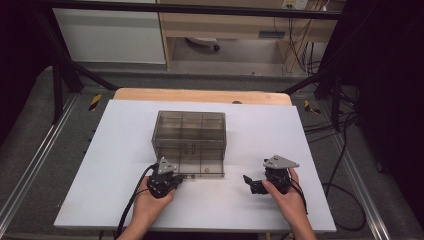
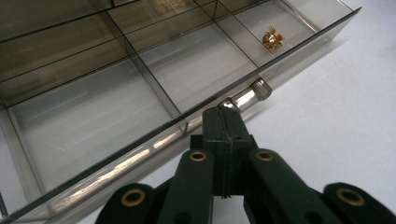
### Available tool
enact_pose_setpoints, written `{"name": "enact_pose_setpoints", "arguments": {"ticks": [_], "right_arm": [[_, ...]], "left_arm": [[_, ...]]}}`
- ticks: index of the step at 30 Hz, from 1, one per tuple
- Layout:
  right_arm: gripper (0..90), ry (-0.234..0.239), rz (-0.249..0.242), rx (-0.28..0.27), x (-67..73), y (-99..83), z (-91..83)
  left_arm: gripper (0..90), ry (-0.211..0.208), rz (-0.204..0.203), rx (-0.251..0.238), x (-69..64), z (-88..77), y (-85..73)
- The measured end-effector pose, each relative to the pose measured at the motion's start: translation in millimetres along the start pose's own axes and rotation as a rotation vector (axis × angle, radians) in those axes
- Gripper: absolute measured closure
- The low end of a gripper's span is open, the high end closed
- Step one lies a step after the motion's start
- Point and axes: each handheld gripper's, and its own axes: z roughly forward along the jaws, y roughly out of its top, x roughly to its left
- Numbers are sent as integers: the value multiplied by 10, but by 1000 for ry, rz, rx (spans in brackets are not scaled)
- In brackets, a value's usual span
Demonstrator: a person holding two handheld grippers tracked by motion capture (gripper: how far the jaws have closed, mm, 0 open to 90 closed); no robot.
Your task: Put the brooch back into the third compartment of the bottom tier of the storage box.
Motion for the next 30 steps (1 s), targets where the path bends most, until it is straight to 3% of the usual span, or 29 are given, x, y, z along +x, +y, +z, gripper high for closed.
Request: {"name": "enact_pose_setpoints", "arguments": {"ticks": [12,30], "right_arm": [[19,-1,-1,-2,0,0,-2],[18,0,-3,4,3,2,-2]], "left_arm": [[900,-3,5,2,9,20,21],[900,-9,-20,2,68,56,61]]}}
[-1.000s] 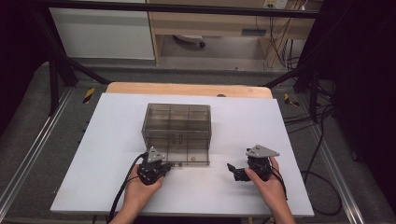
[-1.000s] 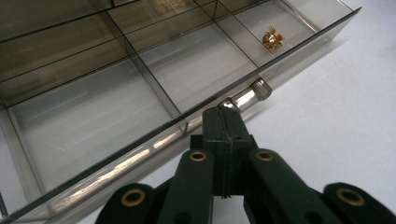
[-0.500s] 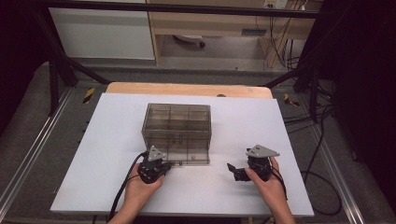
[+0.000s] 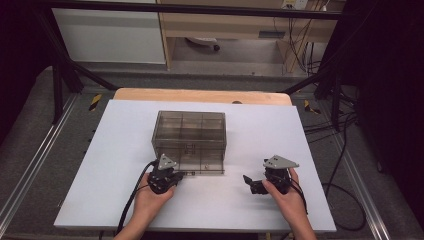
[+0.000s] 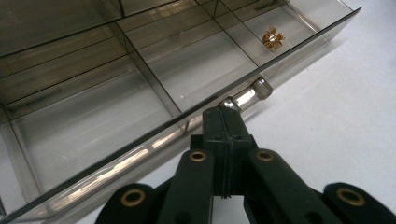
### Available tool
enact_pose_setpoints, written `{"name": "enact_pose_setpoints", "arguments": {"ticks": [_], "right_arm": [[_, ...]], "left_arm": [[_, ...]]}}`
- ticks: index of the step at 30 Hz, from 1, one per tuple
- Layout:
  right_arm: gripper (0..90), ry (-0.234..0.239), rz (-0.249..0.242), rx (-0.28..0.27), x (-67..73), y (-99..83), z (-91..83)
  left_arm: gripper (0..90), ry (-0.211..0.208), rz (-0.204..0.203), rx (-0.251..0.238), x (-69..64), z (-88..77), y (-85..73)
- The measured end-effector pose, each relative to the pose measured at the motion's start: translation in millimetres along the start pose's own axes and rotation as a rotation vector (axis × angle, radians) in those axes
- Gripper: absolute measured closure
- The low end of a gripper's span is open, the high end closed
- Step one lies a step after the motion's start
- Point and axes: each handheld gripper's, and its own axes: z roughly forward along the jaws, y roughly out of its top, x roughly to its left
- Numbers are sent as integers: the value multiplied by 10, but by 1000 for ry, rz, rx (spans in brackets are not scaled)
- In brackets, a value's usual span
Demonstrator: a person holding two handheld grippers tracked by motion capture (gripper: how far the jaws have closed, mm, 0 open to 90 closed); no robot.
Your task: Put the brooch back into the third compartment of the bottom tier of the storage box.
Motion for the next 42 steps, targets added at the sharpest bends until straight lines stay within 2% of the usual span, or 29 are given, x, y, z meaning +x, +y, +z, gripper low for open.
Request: {"name": "enact_pose_setpoints", "arguments": {"ticks": [25,29,42], "right_arm": [[19,0,-2,1,-2,0,-1],[19,0,-3,-2,-2,1,-1],[19,8,0,-5,1,5,-2]], "left_arm": [[900,7,-5,2,53,33,60],[900,-7,-30,1,79,34,77],[900,12,-7,15,110,79,111]]}}
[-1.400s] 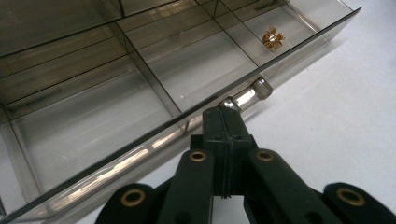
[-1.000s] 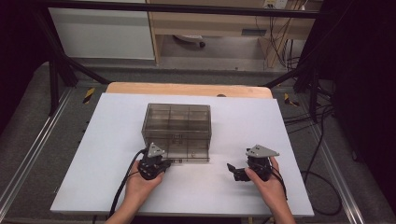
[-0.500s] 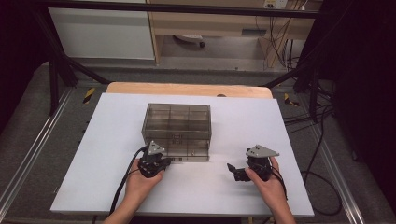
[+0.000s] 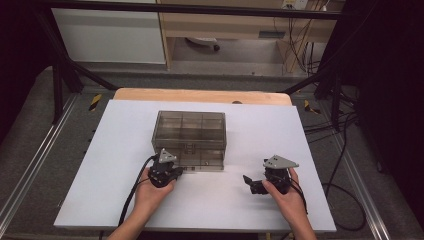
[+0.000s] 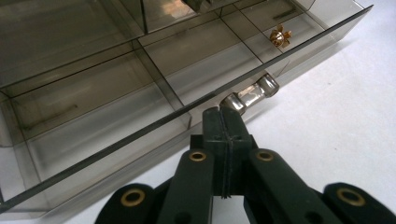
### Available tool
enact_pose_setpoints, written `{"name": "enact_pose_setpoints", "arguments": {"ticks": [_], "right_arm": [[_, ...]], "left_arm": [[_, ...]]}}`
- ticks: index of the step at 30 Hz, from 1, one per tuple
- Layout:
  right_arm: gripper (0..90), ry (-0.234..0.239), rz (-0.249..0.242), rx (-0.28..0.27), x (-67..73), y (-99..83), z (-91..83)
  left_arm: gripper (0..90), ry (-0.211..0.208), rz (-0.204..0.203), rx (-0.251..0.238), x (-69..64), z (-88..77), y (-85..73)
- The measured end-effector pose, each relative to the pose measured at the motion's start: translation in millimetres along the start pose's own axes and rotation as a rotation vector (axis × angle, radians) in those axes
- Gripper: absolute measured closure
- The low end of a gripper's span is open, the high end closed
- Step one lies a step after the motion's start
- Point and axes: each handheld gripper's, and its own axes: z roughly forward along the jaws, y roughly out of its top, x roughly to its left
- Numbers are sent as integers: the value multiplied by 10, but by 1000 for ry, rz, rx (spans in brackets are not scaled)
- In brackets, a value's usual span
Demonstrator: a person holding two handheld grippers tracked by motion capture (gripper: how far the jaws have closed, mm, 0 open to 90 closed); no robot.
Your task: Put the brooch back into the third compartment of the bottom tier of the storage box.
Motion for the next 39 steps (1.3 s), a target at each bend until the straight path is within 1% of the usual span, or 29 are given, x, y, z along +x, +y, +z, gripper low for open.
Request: {"name": "enact_pose_setpoints", "arguments": {"ticks": [1,3,7,11,35,39], "right_arm": [[17,7,-3,-9,2,3,-5],[17,5,-10,-12,13,8,-8],[19,1,-18,4,17,1,6],[19,-5,-13,5,9,-1,2],[19,-3,-13,5,4,-2,2],[19,-2,-14,6,6,-1,3]], "left_arm": [[900,1,1,1,3,2,3],[900,0,-1,2,5,5,6],[900,2,-1,4,9,11,11],[900,2,-1,6,12,14,13],[900,7,3,14,31,36,35],[900,9,6,22,36,48,34]]}}
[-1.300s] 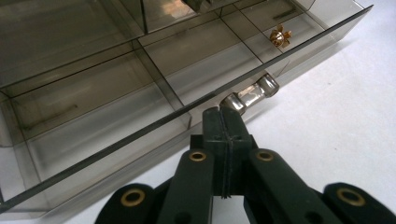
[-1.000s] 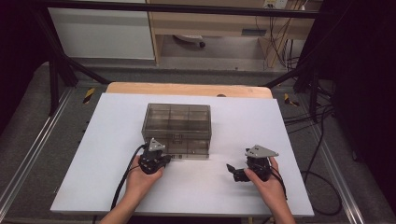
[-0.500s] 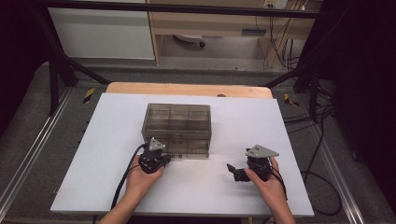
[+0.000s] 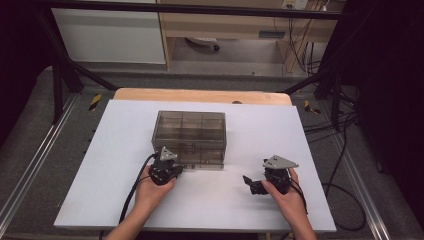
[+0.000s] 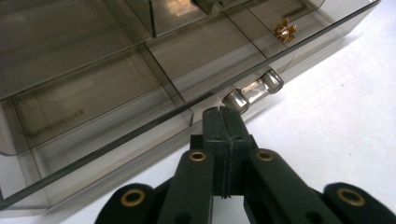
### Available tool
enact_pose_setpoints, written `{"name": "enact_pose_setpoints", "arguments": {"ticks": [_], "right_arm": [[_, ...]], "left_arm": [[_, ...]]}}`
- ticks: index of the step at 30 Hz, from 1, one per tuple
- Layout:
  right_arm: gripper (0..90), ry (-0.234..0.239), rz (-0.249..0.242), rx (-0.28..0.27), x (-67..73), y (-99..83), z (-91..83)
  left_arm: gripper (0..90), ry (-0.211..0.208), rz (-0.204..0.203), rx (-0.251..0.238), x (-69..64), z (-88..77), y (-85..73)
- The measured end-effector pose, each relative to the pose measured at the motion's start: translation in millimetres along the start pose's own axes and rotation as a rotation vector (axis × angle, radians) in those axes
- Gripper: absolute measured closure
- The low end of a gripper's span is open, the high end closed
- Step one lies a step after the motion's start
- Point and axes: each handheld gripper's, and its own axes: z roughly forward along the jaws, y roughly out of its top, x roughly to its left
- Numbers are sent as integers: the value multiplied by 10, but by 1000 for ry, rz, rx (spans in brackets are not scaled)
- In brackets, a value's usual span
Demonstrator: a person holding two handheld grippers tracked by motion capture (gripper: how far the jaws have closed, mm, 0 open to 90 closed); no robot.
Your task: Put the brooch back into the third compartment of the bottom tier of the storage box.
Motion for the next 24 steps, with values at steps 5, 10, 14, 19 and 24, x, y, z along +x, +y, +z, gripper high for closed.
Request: {"name": "enact_pose_setpoints", "arguments": {"ticks": [5,10,14,19,24], "right_arm": [[19,0,4,-1,-4,1,-4],[19,1,4,-1,-5,0,-4],[19,2,5,-2,-5,2,-4],[19,2,4,-4,-6,2,-7],[19,0,4,-2,-10,2,-6]], "left_arm": [[900,2,0,1,5,6,7],[900,4,2,3,7,10,15],[900,7,7,5,12,16,25],[900,9,3,3,18,24,33],[900,8,1,3,23,28,38]]}}
